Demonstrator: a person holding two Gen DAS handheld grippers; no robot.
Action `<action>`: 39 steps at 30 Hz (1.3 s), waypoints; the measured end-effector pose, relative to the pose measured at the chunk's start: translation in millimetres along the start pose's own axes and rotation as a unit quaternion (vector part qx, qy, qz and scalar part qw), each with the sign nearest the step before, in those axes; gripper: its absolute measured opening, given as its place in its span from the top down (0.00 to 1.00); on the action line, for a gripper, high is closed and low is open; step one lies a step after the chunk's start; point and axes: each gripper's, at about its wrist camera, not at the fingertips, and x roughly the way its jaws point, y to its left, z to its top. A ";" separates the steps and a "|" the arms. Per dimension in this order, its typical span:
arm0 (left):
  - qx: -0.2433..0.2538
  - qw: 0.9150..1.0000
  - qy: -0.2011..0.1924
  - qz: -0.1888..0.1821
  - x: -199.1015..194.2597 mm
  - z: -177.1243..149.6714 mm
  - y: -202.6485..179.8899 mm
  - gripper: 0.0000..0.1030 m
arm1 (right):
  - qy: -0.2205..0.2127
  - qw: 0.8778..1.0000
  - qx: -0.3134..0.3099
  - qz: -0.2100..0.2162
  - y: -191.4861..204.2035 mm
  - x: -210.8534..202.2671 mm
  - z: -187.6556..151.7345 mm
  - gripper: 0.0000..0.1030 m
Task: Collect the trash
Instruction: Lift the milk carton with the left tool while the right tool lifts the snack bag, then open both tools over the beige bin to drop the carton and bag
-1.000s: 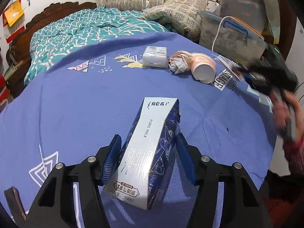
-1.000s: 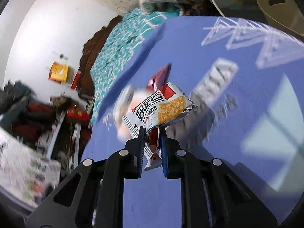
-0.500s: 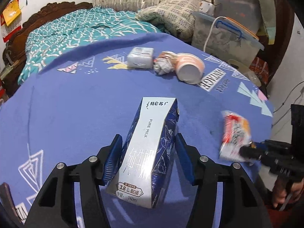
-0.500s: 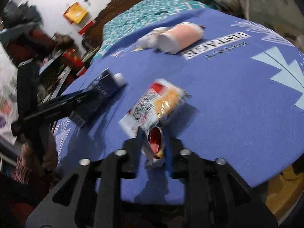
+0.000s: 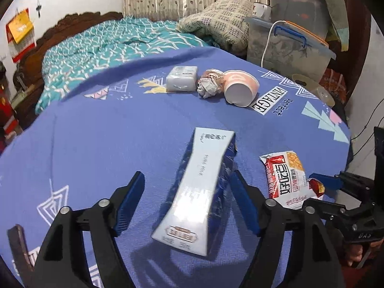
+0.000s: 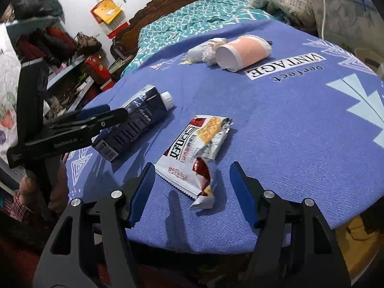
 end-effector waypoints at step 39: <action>0.135 0.952 0.021 -0.276 109.9 215.3 -255.5 0.52 | -0.203 0.930 0.151 -0.268 -275.0 -164.7 59.4 0.84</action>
